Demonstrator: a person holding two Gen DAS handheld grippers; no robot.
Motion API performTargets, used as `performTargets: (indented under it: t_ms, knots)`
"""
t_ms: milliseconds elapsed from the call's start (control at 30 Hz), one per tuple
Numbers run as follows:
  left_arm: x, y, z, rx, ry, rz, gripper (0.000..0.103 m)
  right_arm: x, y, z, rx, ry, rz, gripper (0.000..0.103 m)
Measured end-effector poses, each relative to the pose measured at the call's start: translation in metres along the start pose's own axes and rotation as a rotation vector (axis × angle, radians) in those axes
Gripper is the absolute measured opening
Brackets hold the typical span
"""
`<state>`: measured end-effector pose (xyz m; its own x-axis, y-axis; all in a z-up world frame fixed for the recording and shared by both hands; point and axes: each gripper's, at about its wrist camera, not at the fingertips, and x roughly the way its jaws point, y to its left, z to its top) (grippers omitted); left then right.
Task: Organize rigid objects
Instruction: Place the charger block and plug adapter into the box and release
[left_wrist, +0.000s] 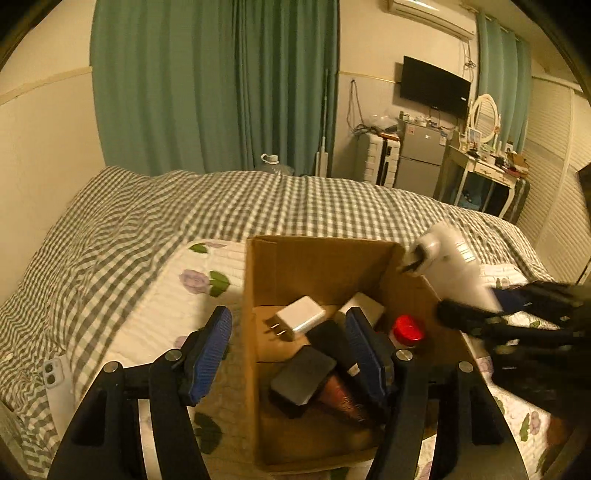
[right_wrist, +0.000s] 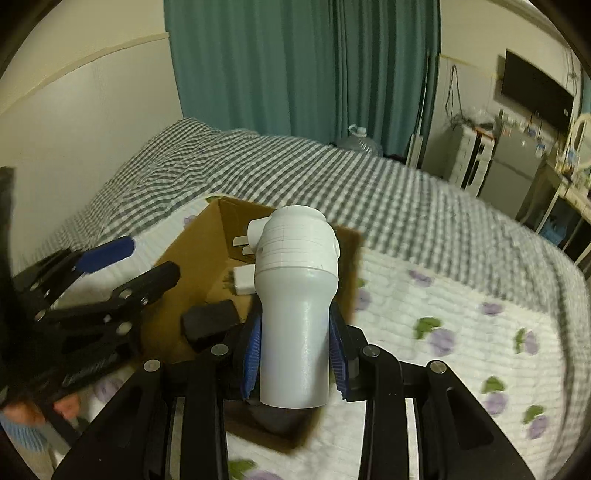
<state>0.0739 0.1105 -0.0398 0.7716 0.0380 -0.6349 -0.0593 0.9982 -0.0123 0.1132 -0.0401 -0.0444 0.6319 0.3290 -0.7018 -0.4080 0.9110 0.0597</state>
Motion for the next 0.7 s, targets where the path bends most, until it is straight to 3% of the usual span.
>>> performTargets:
  t_ms: [233,300,333,367,500,533,600,700]
  knots:
    - [0.001,0.017,-0.009,-0.022,0.005,0.005,0.067,0.039,0.018,-0.006,0.027,0.036,-0.011,0.032]
    - [0.000,0.017,-0.010,-0.016,-0.001,0.011,0.067,0.034,0.021,-0.008,0.008,0.016,-0.029,0.043]
    - [-0.001,0.016,-0.011,-0.017,-0.004,0.014,0.067,0.031,0.022,-0.009,-0.003,0.006,-0.046,0.056]
    - [-0.002,0.015,-0.011,-0.019,-0.006,0.015,0.067,0.025,0.023,-0.010,-0.011,-0.005,-0.066,0.061]
    - [-0.024,0.006,-0.012,-0.022,-0.072,0.016,0.067,-0.010,0.018,-0.015,-0.018,-0.050,-0.102,0.062]
    - [-0.032,0.003,-0.012,-0.018,-0.093,0.019,0.067,-0.020,0.017,-0.015,-0.021,-0.067,-0.114,0.067]
    - [-0.047,-0.008,-0.012,0.010,-0.133,0.029,0.067,-0.048,0.013,-0.018,-0.027,-0.121,-0.145,0.076]
    - [-0.073,-0.024,-0.010,0.047,-0.202,0.032,0.072,-0.088,0.009,-0.018,-0.023,-0.207,-0.184,0.080]
